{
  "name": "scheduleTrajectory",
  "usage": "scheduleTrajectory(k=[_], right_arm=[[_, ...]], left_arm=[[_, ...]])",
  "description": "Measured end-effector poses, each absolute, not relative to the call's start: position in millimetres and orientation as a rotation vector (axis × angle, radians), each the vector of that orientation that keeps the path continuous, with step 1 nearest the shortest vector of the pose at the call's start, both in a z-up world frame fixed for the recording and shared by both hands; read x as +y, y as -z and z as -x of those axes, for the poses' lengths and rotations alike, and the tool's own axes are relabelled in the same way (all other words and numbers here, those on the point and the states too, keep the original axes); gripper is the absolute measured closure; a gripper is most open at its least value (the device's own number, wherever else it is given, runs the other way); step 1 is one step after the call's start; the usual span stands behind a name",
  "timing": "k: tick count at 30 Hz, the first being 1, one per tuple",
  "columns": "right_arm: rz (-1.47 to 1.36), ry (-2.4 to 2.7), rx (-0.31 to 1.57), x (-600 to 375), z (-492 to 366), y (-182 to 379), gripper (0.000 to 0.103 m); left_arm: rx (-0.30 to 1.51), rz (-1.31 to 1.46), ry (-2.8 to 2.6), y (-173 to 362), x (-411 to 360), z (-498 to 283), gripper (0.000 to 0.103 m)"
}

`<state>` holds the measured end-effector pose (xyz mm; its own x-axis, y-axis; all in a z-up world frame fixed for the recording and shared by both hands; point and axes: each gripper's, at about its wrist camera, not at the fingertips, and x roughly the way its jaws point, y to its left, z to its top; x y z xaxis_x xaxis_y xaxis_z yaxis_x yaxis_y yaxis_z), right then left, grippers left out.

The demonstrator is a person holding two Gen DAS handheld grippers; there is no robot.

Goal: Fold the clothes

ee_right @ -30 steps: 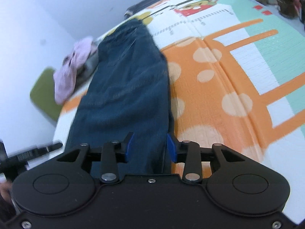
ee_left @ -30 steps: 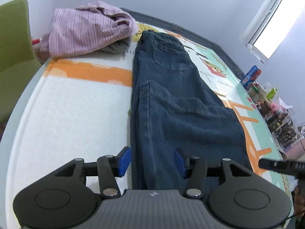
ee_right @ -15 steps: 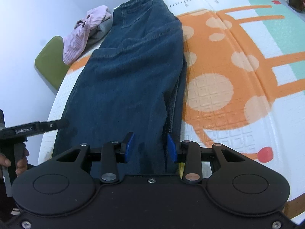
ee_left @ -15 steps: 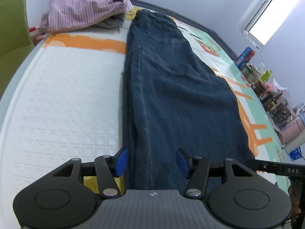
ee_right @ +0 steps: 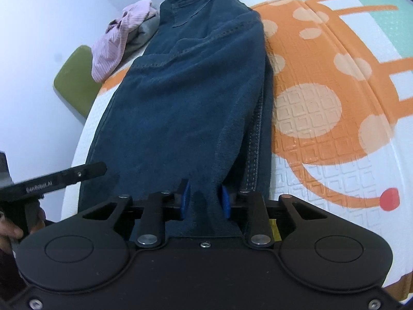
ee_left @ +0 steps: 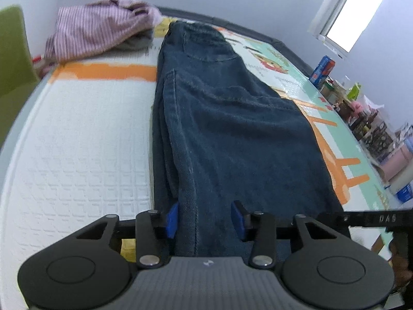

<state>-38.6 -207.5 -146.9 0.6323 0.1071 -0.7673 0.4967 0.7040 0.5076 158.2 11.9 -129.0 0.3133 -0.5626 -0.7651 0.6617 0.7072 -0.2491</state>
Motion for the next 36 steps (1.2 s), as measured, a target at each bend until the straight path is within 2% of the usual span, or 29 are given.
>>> scheduleTrajectory(k=[5, 18, 27, 33, 36], right_arm=[[-0.818, 0.258, 0.873, -213.3, 45.1, 149.2, 0.079], [-0.821, 0.286, 0.865, -216.8, 42.9, 152.3, 0.079], [-0.822, 0.283, 0.862, -220.7, 32.6, 154.4, 0.078], [-0.823, 0.282, 0.864, -221.2, 29.9, 155.4, 0.079], [-0.827, 0.282, 0.863, -221.7, 30.1, 156.2, 0.079]], left_arm=[[0.870, -0.210, 0.818, 121.6, 5.4, -143.9, 0.058], [0.983, -0.142, 0.765, 141.1, 9.3, -169.7, 0.055], [0.990, -0.134, 0.816, 142.9, -0.8, -173.4, 0.054], [0.906, -0.157, 0.848, 127.9, -3.5, -166.2, 0.055], [0.923, -0.194, 0.841, 132.6, -9.5, -167.2, 0.055]])
